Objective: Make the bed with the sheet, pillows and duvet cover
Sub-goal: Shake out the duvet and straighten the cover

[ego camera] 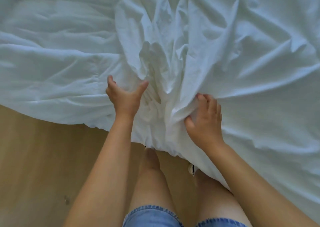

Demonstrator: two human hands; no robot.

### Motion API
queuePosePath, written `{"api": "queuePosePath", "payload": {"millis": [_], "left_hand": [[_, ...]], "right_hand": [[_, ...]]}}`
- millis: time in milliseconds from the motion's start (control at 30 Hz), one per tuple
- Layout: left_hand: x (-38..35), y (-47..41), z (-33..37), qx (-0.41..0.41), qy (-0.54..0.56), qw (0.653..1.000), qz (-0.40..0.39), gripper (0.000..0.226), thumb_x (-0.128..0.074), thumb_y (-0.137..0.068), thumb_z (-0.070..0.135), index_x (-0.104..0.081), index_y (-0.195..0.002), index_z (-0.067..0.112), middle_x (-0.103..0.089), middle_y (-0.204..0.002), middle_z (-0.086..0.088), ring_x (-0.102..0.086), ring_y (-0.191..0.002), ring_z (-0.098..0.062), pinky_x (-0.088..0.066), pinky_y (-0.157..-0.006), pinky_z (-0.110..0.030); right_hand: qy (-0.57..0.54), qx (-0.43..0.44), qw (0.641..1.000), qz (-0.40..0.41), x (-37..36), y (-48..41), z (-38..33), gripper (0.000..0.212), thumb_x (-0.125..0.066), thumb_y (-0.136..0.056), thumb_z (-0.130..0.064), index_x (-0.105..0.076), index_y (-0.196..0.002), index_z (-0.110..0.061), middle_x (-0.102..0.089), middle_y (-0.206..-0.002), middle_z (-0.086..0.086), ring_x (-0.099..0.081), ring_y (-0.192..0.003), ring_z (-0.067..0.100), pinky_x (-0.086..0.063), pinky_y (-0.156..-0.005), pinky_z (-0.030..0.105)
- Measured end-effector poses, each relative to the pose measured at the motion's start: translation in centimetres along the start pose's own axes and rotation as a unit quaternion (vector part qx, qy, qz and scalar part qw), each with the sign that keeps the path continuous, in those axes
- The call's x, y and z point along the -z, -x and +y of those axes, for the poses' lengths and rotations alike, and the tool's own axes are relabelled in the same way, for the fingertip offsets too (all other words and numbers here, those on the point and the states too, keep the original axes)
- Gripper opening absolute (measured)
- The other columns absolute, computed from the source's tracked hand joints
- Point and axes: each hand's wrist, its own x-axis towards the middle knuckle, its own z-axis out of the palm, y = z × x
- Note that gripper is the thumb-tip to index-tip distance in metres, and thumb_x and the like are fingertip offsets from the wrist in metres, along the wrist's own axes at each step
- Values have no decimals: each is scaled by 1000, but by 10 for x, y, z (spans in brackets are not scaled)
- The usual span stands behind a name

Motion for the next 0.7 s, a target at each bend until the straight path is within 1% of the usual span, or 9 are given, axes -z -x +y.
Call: {"api": "queuePosePath", "payload": {"millis": [67,133,200,267,367,433,500,567,700], "left_hand": [[-3,-24,6,40,72,991,-108,84,-78,-74,36,-35,-140,7,-49,-133,-4,-52,-116,-12,-42,-90,-26],[-15,-38,7,26,135,954,-266,55,-78,-76,24,-57,-124,7,-67,-114,-2,-65,-102,-12,-51,-83,-28],[-27,-47,8,26,155,904,-398,43,-75,-78,21,-63,-118,13,-70,-111,0,-65,-104,-11,-51,-85,-23],[-35,-58,12,45,144,863,-481,36,-73,-80,24,-63,-114,19,-69,-113,4,-62,-107,-7,-49,-84,-16],[-47,-69,24,98,98,823,-551,28,-73,-79,32,-66,-105,25,-68,-112,5,-61,-106,-4,-45,-82,-17],[-57,-63,33,111,84,802,-581,30,-74,-78,31,-66,-106,24,-69,-110,6,-62,-104,-4,-47,-80,-18],[-66,-54,43,107,78,793,-595,36,-76,-76,26,-65,-110,21,-70,-108,5,-63,-102,-6,-49,-82,-21],[-70,-53,52,85,61,789,-605,41,-78,-73,20,-65,-112,18,-70,-106,1,-65,-101,-10,-52,-86,-27],[-55,-67,53,9,-35,803,-596,31,-74,-70,10,-62,-93,27,-65,-93,4,-64,-89,-12,-53,-67,-22]], "right_hand": [[-8,20,1000,11,-13,-16,-31,62,-62,-76,-18,-39,-133,-7,-37,-134,14,-33,-119,32,-31,-98,44],[5,-1,1000,1,-28,-36,-57,63,-61,-78,-22,-37,-134,-8,-35,-138,12,-30,-122,30,-28,-102,44],[14,-36,999,-6,-43,-53,-76,62,-57,-79,-21,-36,-136,-10,-38,-137,7,-31,-123,26,-27,-103,42],[-21,-71,997,-4,-49,-64,-85,57,-54,-79,-13,-41,-134,-11,-47,-128,5,-39,-120,25,-31,-104,41],[-120,-101,987,-25,-42,-69,-85,43,-51,-75,-1,-52,-118,-7,-59,-105,6,-56,-101,26,-47,-90,45],[-188,-128,974,-1,-34,-66,-83,44,-50,-75,1,-52,-117,-13,-59,-106,2,-59,-101,20,-52,-88,38],[-214,-149,962,76,-28,-61,-80,52,-51,-75,-4,-45,-124,-17,-51,-122,3,-53,-115,19,-47,-98,35],[-182,-153,964,119,-25,-54,-75,59,-54,-73,-14,-41,-130,-19,-39,-135,3,-42,-126,19,-39,-107,35],[-66,-139,985,82,-32,-41,-62,74,-64,-76,-39,-34,-139,-14,-27,-146,1,-23,-133,14,-22,-108,25]]}}
